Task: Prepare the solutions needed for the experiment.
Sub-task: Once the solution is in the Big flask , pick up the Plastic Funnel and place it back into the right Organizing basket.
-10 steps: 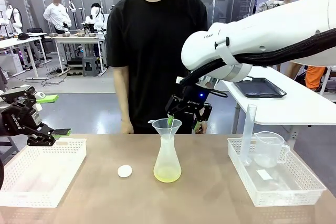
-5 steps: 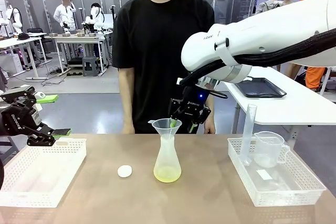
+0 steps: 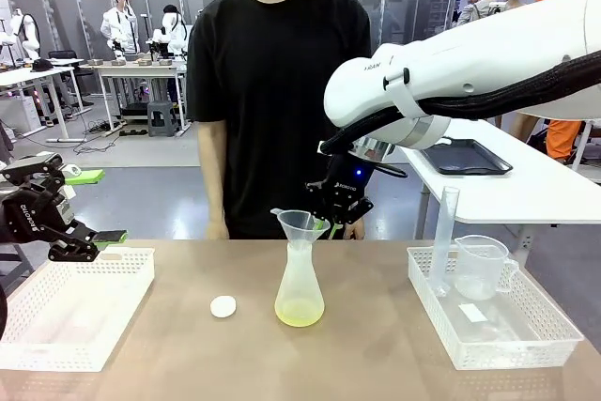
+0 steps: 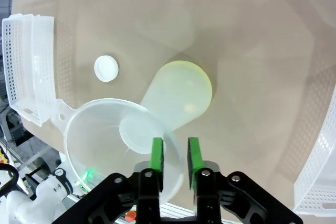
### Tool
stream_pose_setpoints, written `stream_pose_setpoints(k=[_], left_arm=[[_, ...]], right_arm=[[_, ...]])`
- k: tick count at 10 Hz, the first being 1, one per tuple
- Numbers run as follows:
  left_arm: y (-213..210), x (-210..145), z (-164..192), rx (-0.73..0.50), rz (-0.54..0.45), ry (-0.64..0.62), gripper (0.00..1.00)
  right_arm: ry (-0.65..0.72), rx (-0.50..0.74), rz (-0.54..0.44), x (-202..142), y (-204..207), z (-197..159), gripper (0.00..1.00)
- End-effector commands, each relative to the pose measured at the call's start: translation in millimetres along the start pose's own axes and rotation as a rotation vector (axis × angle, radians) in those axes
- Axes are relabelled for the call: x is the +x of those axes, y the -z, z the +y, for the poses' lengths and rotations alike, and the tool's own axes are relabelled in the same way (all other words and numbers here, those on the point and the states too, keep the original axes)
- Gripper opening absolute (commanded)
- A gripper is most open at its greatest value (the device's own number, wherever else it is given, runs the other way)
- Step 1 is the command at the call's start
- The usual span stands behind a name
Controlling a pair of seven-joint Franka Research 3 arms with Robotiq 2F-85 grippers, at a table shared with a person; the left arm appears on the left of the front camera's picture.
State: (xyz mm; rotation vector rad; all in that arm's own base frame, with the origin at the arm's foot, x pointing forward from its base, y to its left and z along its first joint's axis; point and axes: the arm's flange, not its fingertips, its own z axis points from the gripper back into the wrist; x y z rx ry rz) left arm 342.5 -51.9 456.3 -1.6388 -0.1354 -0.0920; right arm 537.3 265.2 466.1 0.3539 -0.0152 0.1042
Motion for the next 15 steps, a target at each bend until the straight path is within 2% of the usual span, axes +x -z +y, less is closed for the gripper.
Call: stream_pose_setpoints(k=[1,2,3,9,15], left_arm=[[0,0,-2,-0.017,0.004,-0.003,1.0],[0,0,-2,-0.017,0.004,-0.003,1.0],[0,0,-2,-0.017,0.004,-0.003,1.0],[0,0,-2,-0.017,0.004,-0.003,1.0],[0,0,-2,-0.017,0.004,-0.003,1.0]], right_arm=[[0.063,0.012,0.009,-3,3,4,0.12],[0.077,0.009,0.019,-3,4,4,0.03],[0.078,0.014,0.025,-4,4,5,0.0],[0.1,0.08,-0.006,-6,-7,7,0.0],[0.114,0.124,-0.073,0,-48,7,0.0]])
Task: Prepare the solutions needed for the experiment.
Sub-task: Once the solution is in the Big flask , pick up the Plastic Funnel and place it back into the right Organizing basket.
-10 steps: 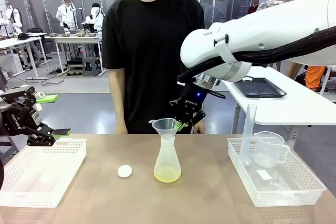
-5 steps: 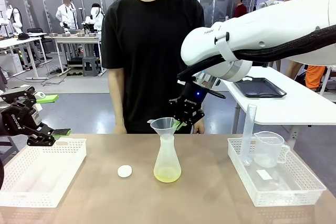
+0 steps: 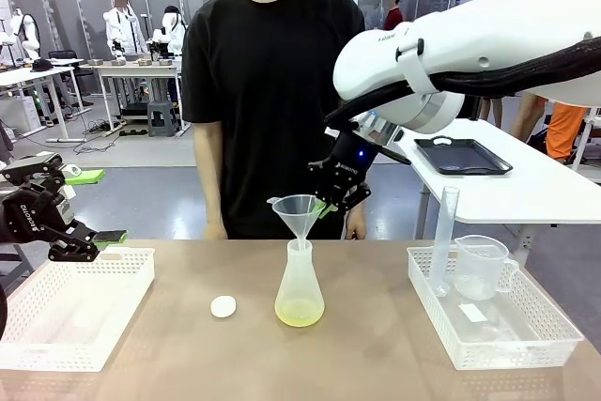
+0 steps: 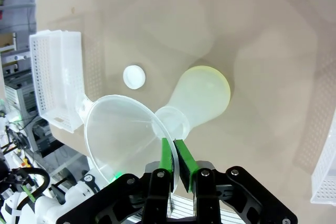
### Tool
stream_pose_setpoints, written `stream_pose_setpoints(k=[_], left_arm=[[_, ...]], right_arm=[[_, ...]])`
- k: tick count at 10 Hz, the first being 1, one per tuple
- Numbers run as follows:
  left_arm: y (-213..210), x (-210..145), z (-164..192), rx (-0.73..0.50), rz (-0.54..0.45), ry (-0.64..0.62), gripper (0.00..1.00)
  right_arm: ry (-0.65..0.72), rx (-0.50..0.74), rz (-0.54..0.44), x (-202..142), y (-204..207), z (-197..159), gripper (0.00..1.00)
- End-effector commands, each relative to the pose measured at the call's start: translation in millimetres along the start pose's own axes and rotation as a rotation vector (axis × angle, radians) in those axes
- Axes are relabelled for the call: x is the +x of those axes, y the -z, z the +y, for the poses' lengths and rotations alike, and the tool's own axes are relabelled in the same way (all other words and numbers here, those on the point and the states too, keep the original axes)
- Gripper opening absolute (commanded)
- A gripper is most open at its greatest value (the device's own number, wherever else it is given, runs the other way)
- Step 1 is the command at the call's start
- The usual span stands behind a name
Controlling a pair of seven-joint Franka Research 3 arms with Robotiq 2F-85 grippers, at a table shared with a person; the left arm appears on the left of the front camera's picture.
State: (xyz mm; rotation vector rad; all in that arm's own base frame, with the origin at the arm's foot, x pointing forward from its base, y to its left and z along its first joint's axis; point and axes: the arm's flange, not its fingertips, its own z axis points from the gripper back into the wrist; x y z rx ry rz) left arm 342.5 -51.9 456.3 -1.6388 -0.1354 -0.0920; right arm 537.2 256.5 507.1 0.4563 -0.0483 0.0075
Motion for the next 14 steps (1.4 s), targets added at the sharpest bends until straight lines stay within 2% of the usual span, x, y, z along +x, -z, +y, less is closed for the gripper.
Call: stream_pose_setpoints(k=[1,3,10,14], left_arm=[[0,0,-2,-0.017,0.004,-0.003,1.0],[0,0,-2,-0.017,0.004,-0.003,1.0],[0,0,-2,-0.017,0.004,-0.003,1.0],[0,0,-2,-0.017,0.004,-0.003,1.0]], right_arm=[[0.019,0.056,-0.027,1,-12,3,0.0],[0.02,0.119,-0.057,2,-22,3,0.0],[-0.011,0.14,-0.134,-1,-69,8,0.0],[-0.011,0.138,-0.157,-10,-96,-28,0.0]])
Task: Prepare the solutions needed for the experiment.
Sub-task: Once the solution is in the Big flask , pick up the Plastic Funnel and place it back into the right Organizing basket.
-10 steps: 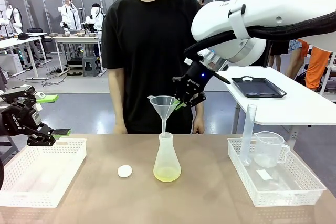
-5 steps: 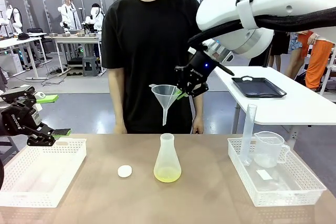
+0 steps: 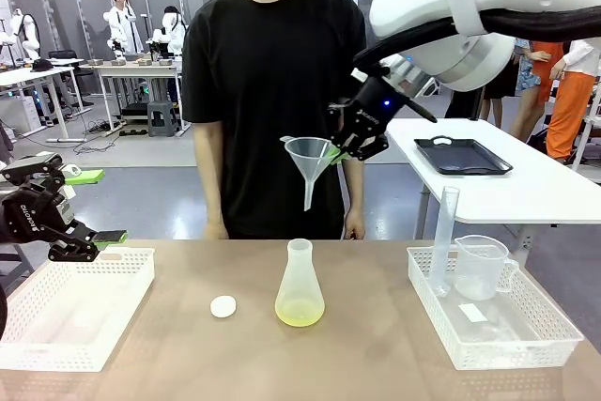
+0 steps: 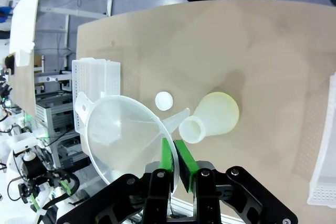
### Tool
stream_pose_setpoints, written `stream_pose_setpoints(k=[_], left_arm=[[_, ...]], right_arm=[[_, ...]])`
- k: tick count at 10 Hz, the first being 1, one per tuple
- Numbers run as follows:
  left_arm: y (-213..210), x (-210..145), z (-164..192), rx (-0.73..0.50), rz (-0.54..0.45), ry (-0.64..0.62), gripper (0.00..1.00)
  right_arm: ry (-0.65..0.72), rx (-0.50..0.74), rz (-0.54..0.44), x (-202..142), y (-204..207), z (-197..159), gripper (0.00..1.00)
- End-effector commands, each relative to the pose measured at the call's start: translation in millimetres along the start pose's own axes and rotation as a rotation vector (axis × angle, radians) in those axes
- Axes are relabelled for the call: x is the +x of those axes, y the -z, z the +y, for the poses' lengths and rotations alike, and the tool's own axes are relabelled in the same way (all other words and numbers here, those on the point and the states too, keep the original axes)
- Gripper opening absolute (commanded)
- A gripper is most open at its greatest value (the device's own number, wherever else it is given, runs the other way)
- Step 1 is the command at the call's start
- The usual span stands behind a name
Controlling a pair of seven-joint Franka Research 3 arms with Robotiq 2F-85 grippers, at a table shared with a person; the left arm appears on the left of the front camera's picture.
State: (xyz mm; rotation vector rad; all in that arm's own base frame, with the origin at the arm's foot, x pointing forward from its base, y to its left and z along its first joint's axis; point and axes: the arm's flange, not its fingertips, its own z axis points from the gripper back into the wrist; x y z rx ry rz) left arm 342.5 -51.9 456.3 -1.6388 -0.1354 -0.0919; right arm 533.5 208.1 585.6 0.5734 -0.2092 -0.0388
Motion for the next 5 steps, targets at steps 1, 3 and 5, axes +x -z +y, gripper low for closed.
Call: stream_pose_setpoints(k=[1,3,5], left_arm=[[0,0,-2,-0.017,0.004,-0.003,1.0],[0,0,-2,-0.017,0.004,-0.003,1.0],[0,0,-2,-0.017,0.004,-0.003,1.0]], right_arm=[[-0.016,-0.004,0.004,-11,-23,-37,0.0],[-0.003,-0.011,0.004,-18,-56,-75,0.0],[0.039,-0.066,-0.024,-28,-89,-109,0.0]])
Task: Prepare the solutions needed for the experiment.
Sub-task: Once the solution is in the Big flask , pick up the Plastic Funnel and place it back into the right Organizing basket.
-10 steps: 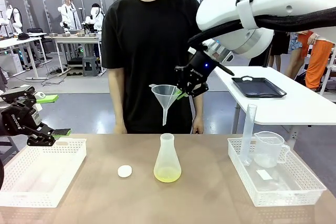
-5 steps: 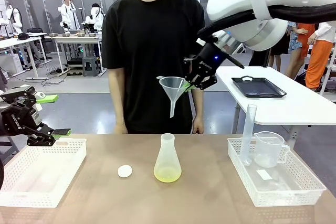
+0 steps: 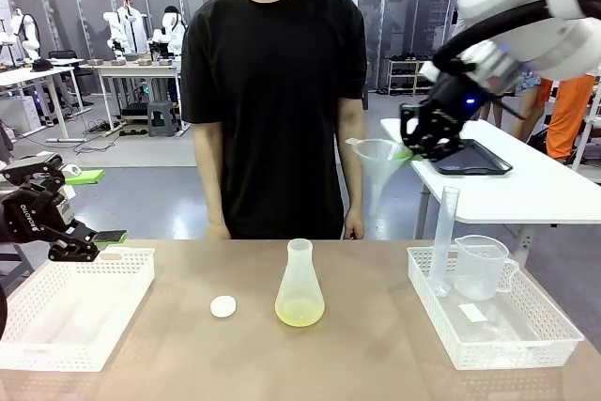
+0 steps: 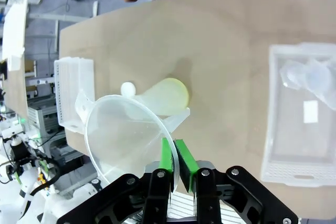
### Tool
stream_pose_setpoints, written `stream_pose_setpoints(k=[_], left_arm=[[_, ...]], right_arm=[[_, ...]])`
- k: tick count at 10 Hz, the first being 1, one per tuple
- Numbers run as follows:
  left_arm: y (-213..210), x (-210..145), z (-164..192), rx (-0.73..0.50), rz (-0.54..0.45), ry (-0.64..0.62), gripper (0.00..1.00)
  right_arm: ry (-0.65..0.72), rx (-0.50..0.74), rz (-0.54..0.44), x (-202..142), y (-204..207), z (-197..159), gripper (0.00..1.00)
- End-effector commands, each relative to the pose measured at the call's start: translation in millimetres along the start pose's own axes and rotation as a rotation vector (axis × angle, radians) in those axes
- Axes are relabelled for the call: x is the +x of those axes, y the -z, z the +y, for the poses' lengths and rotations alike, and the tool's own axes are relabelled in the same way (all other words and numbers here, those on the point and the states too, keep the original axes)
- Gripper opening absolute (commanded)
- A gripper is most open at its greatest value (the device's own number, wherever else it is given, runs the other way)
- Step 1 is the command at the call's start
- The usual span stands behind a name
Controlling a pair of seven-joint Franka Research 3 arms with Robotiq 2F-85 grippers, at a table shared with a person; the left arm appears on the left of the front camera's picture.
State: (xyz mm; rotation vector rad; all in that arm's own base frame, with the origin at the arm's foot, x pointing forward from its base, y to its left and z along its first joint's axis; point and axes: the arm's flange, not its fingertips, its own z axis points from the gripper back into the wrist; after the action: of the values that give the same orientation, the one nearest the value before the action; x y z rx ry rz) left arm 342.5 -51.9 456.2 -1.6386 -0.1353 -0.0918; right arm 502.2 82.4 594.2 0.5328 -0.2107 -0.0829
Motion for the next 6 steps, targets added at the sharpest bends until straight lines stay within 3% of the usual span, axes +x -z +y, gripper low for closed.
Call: stream_pose_setpoints(k=[1,4,6], left_arm=[[0,0,-2,-0.017,0.004,-0.003,1.0],[0,0,-2,-0.017,0.004,-0.003,1.0],[0,0,-2,-0.017,0.004,-0.003,1.0]], right_arm=[[0.009,-0.049,-0.022,-14,-17,-22,0.0],[0.04,-0.092,-0.014,-22,-28,-49,0.0],[0.042,-0.054,-0.034,-13,-31,-40,0.0]])
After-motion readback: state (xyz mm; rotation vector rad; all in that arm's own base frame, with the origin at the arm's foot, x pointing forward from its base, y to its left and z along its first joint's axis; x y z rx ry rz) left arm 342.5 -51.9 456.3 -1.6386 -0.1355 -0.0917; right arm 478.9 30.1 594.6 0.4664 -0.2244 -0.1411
